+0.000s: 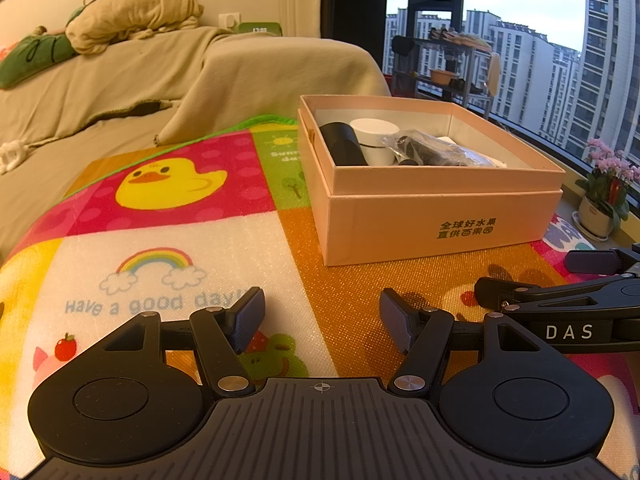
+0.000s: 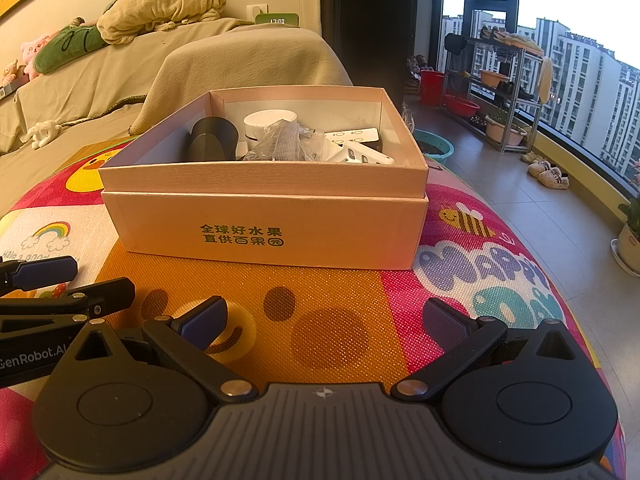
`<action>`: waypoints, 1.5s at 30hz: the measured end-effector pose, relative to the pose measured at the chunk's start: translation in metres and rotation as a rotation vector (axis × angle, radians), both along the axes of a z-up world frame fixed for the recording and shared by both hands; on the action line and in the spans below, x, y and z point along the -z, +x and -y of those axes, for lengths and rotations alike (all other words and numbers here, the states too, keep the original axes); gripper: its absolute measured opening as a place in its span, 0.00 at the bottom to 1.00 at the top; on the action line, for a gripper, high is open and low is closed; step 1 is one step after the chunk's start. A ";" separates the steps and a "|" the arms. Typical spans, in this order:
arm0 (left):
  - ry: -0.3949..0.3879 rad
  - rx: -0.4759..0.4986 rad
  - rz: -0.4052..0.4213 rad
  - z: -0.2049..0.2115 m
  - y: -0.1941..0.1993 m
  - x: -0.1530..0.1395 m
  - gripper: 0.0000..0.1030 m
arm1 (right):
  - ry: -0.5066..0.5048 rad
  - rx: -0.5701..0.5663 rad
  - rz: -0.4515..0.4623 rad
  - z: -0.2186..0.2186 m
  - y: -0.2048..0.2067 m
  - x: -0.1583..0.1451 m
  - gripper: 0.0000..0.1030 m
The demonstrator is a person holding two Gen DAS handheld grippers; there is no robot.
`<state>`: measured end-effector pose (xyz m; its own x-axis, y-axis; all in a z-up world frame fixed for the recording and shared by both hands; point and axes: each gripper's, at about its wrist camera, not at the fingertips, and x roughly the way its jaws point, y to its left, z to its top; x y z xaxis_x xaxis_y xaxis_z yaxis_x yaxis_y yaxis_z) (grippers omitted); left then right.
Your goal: Organize rigid objects
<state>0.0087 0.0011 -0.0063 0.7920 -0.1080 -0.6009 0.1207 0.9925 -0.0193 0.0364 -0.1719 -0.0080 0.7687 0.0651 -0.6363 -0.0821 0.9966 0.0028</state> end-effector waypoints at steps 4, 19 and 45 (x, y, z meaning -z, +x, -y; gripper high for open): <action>0.000 0.000 0.000 0.000 0.000 0.000 0.67 | 0.000 0.000 0.000 0.000 0.000 0.000 1.00; 0.000 0.000 0.000 0.000 0.000 0.000 0.67 | 0.000 0.000 0.000 0.001 0.000 0.000 1.00; -0.005 -0.001 0.001 -0.001 0.000 0.000 0.67 | 0.001 0.000 0.000 0.000 0.000 0.000 1.00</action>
